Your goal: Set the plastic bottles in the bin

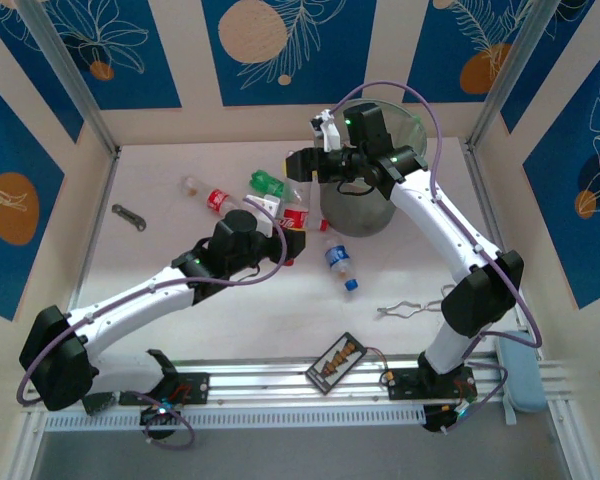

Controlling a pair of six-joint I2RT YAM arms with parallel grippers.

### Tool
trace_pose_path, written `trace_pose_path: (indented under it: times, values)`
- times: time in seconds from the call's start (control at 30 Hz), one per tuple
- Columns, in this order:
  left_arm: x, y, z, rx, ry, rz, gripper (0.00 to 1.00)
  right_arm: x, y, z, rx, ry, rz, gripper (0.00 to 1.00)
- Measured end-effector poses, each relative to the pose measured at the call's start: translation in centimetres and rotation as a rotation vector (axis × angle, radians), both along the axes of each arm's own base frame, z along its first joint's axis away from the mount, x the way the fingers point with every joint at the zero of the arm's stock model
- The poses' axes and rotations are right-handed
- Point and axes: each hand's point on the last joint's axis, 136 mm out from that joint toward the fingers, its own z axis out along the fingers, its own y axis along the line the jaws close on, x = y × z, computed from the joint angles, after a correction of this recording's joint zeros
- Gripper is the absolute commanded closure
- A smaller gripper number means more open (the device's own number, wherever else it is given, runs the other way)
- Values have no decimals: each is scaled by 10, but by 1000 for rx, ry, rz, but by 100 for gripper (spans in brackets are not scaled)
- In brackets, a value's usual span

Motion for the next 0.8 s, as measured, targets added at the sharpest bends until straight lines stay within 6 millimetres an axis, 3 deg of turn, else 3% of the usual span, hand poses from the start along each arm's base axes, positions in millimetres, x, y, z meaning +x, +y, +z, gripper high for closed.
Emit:
trace_pose_path:
  times: [0.07,0.1,0.27,0.43,0.6,0.7,0.8]
  values:
    - [0,0,0,2,-3,-2,3,1,0,4,2,-9,2,42]
    - [0,0,0,2,-4,-2,0,2,1,9,5,-22,3,42]
    - [0,0,1,1,-4,-1,0,8,-1,48,23,-133,3,45]
    - [-4,5,9,-16,-20,0,0,16,-17,107,44,-304,-29,46]
    - [-8,14,22,-47,-44,11,1,27,-52,164,42,-484,-129,47]
    - [-2,19,24,-33,-32,38,2,39,-79,186,28,-558,-215,47]
    - [19,22,36,-10,-16,86,3,56,-112,195,-15,-604,-328,47]
